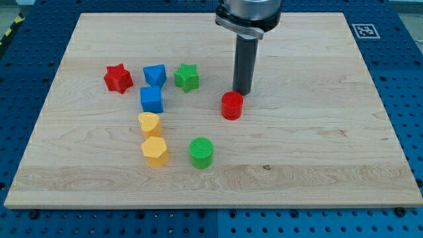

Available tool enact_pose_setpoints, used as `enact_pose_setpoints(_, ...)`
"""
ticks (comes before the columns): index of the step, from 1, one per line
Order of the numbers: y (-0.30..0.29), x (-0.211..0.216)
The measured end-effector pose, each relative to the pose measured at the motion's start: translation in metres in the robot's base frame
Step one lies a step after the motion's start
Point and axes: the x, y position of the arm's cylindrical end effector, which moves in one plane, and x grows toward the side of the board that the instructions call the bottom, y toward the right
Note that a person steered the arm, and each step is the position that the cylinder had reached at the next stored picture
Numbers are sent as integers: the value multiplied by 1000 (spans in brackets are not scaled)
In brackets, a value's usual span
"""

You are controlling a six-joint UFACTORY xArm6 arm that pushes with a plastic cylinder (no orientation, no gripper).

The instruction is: Move the red circle near the green circle

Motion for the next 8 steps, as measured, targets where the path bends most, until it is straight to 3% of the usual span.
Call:
enact_pose_setpoints(2,0,21)
enact_pose_setpoints(6,-15,10)
enact_pose_setpoints(8,-15,33)
